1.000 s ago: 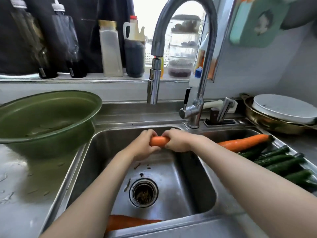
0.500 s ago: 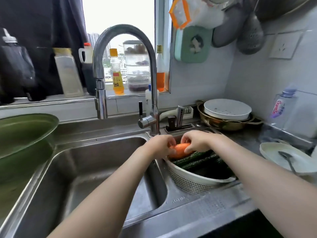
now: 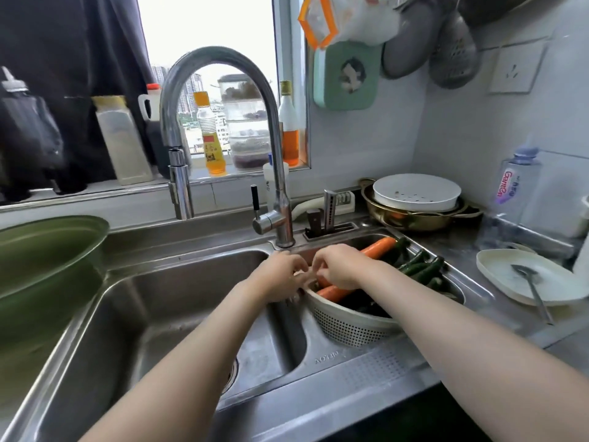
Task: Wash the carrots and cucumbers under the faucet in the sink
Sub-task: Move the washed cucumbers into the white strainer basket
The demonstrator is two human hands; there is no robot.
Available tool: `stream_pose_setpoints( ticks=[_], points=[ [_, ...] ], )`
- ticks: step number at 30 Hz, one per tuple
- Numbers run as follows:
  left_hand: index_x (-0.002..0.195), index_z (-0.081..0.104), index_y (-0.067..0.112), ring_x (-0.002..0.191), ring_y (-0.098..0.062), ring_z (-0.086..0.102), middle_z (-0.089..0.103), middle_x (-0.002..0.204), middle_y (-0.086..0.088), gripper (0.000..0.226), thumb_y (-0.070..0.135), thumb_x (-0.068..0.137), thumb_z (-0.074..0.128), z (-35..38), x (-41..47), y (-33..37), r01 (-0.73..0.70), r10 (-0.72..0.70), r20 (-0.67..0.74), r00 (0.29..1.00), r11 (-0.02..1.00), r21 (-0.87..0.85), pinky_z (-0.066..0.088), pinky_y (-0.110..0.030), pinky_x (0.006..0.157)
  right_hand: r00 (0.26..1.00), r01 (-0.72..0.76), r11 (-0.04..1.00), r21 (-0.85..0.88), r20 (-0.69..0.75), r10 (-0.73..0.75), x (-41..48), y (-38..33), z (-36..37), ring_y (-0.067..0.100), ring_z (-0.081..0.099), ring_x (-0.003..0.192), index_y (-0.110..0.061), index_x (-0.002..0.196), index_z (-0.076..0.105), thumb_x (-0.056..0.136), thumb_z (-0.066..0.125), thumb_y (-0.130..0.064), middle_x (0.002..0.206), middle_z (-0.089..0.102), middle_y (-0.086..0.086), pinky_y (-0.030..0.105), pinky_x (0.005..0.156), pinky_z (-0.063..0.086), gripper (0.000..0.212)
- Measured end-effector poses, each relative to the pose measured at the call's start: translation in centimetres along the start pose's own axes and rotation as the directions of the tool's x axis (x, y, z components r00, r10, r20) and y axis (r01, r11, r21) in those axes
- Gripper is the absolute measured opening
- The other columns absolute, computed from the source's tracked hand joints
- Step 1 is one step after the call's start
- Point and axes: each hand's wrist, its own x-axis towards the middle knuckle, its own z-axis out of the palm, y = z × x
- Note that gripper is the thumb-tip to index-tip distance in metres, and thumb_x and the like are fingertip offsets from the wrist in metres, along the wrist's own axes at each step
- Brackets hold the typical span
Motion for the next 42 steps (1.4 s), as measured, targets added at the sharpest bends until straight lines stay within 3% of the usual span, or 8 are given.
stream_pose_setpoints(
  ticks=[4,14,20,25,30,33,37,42],
  points=[
    [0.112,0.066,0.023,0.108,-0.024,0.060,0.064,0.110,0.001,0.021,0.034,0.094,0.063,-1.4,-4.2,-4.2,0.161,-0.161,0.043,0.986,0.987,0.004,0.049,-0.035,0.090,0.991,0.129,0.988,0.086,-0.041,-0.126,1.0,-6.1,0.7,0.019,0.065,0.107,-0.027,0.106,0.076,0.095,0.061,-0.023,0.112,0.074,-0.001,0.030,0.093,0.051,0.019],
    [0.121,0.071,0.026,0.083,-0.015,0.061,0.073,0.100,0.002,0.033,0.039,0.092,0.070,-0.3,-13.4,-15.3,0.393,-0.412,0.581,0.702,0.904,0.167,0.053,-0.030,0.080,0.739,0.285,0.958,-0.020,0.642,-0.206,5.1,-19.1,11.3,0.019,0.071,0.076,-0.018,0.113,0.074,0.087,0.077,-0.045,0.096,0.072,-0.003,0.034,0.072,0.058,0.038],
    [0.126,0.068,0.022,0.101,-0.017,0.062,0.068,0.124,-0.005,0.040,0.029,0.089,0.080,1.0,-14.7,-18.4,0.472,-0.374,0.730,0.572,0.878,0.080,0.054,-0.032,0.094,0.691,0.399,0.898,-0.188,0.706,-0.159,5.7,-22.5,16.8,0.025,0.064,0.105,-0.027,0.127,0.067,0.062,0.079,-0.077,0.117,0.068,-0.004,0.038,0.090,0.055,0.082],
    [0.130,0.065,0.020,0.118,-0.025,0.065,0.067,0.131,-0.012,0.052,0.033,0.084,0.085,1.6,-14.4,-19.7,0.489,-0.411,0.771,0.487,0.859,0.149,0.052,-0.042,0.107,0.623,0.513,0.844,-0.152,0.743,-0.245,5.3,-23.1,18.8,0.023,0.060,0.095,-0.014,0.090,0.070,0.076,0.077,-0.068,0.092,0.065,-0.002,0.034,0.089,0.050,0.057],
    [0.141,0.058,0.026,0.119,-0.026,0.061,0.057,0.144,-0.006,0.063,0.037,0.085,0.084,1.9,-14.1,-19.1,0.440,-0.417,0.730,0.541,0.880,0.177,0.051,-0.036,0.106,0.676,0.323,0.941,-0.096,0.719,-0.159,6.9,-21.3,16.8,0.015,0.058,0.076,-0.022,0.124,0.069,0.092,0.070,-0.047,0.103,0.064,-0.003,0.035,0.077,0.055,0.041],
    [0.157,0.039,0.031,0.133,-0.025,0.053,0.044,0.156,0.002,0.085,0.040,0.085,0.082,2.1,-14.2,-19.1,0.374,-0.410,0.723,0.557,0.900,0.222,0.046,-0.037,0.110,0.663,0.230,0.972,-0.052,0.740,-0.117,7.2,-20.2,17.3,0.021,0.064,0.098,-0.023,0.136,0.061,0.093,0.067,-0.046,0.120,0.065,0.000,0.040,0.090,0.057,0.049],
    [0.155,0.042,0.032,0.131,-0.025,0.055,0.048,0.153,0.001,0.082,0.030,0.085,0.083,1.8,-14.2,-18.9,0.385,-0.432,0.662,0.612,0.894,0.228,0.047,-0.037,0.108,0.683,0.395,0.902,-0.175,0.712,-0.161,6.5,-20.6,18.3,0.024,0.064,0.099,-0.023,0.133,0.060,0.073,0.080,-0.064,0.113,0.064,-0.001,0.043,0.093,0.057,0.076],
    [0.151,0.045,0.035,0.101,-0.022,0.061,0.054,0.144,0.000,0.081,0.037,0.081,0.085,1.2,-14.9,-19.4,0.456,-0.428,0.649,0.629,0.879,0.138,0.052,-0.032,0.091,0.730,0.442,0.865,-0.240,0.656,-0.191,6.9,-20.7,16.4,0.028,0.065,0.097,-0.020,0.126,0.066,0.085,0.075,-0.045,0.111,0.068,0.004,0.043,0.091,0.057,0.049]
  ],
)
